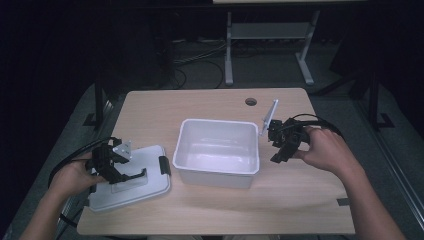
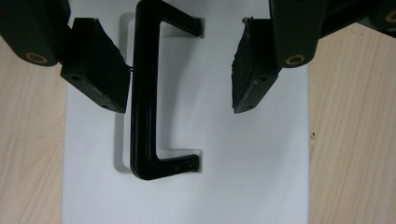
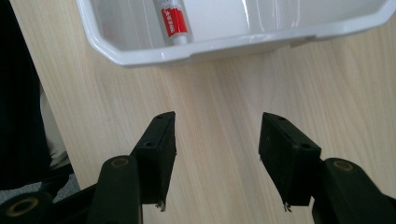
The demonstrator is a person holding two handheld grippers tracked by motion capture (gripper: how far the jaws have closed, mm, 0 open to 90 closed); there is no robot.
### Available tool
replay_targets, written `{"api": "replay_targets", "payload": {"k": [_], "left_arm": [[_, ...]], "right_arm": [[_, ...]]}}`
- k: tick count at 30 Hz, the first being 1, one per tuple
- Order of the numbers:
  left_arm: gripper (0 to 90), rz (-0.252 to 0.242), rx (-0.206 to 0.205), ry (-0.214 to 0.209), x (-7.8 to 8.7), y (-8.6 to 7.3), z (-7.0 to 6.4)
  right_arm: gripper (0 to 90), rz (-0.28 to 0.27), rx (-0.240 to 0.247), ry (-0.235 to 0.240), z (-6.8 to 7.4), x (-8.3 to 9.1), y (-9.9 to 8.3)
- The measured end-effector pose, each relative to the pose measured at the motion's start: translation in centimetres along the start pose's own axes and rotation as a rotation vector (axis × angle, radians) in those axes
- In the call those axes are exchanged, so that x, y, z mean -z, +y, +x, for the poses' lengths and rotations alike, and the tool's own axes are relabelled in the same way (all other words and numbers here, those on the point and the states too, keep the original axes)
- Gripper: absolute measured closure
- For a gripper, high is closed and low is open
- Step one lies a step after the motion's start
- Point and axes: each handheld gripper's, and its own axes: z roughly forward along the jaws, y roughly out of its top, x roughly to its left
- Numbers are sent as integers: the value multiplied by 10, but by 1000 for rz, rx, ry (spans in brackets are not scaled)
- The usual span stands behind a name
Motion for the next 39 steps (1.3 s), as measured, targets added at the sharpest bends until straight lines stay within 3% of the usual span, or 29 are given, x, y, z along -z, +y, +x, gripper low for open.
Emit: {"api": "replay_targets", "payload": {"k": [27, 39], "left_arm": [[368, 1, -7, 2, 0, 5, -1], [367, 3, -12, 2, 0, 8, -1]], "right_arm": [[446, -17, -53, 14, 1, -20, -38], [442, -19, -79, 26, 4, -38, -55]]}}
